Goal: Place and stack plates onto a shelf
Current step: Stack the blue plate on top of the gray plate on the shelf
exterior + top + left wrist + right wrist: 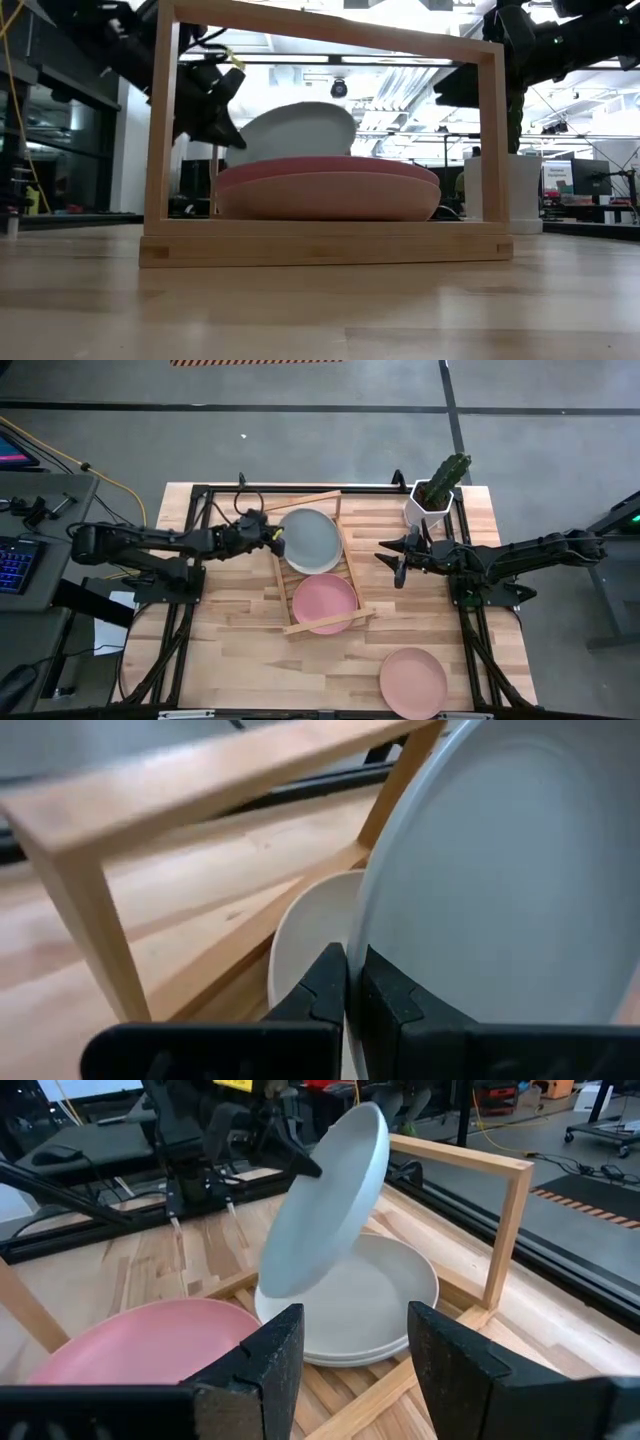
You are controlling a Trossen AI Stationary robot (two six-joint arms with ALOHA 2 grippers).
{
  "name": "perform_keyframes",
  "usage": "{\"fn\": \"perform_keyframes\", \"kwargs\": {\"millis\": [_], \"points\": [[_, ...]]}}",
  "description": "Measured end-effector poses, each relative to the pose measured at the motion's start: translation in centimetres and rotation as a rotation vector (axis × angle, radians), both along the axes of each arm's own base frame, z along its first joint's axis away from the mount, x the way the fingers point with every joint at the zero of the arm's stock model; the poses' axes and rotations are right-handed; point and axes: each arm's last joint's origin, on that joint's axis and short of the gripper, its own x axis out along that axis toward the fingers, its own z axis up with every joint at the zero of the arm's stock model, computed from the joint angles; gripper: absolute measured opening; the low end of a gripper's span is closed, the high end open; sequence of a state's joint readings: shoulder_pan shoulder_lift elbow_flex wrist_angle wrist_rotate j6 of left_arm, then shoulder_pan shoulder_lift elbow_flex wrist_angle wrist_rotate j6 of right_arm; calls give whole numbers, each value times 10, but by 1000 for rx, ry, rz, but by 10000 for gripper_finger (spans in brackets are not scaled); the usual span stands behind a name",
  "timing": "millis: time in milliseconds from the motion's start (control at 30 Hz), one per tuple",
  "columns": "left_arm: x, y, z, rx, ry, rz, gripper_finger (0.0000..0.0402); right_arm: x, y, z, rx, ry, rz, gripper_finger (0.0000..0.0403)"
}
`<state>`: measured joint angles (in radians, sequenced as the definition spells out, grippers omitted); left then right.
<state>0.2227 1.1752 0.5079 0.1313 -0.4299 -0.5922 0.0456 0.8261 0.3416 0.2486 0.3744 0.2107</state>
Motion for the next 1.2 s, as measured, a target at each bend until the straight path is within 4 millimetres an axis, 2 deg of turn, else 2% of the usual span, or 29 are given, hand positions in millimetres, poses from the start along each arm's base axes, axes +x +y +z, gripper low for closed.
{"fn": "perform_keyframes", "kwargs": {"millis": [367, 600, 900, 1200], "points": [[2, 0, -13, -2, -11, 4, 1, 0, 0, 1, 13, -16, -17, 162], [11, 2, -31, -10, 42, 9, 1, 0, -1, 1, 13, -16, -17, 162], [18, 4, -33, 4, 45, -21, 3, 0, -1, 1, 13, -15, -17, 162], [19, 3, -33, 12, 58, -60, 39, 0, -1, 1, 13, -12, -17, 162]]}}
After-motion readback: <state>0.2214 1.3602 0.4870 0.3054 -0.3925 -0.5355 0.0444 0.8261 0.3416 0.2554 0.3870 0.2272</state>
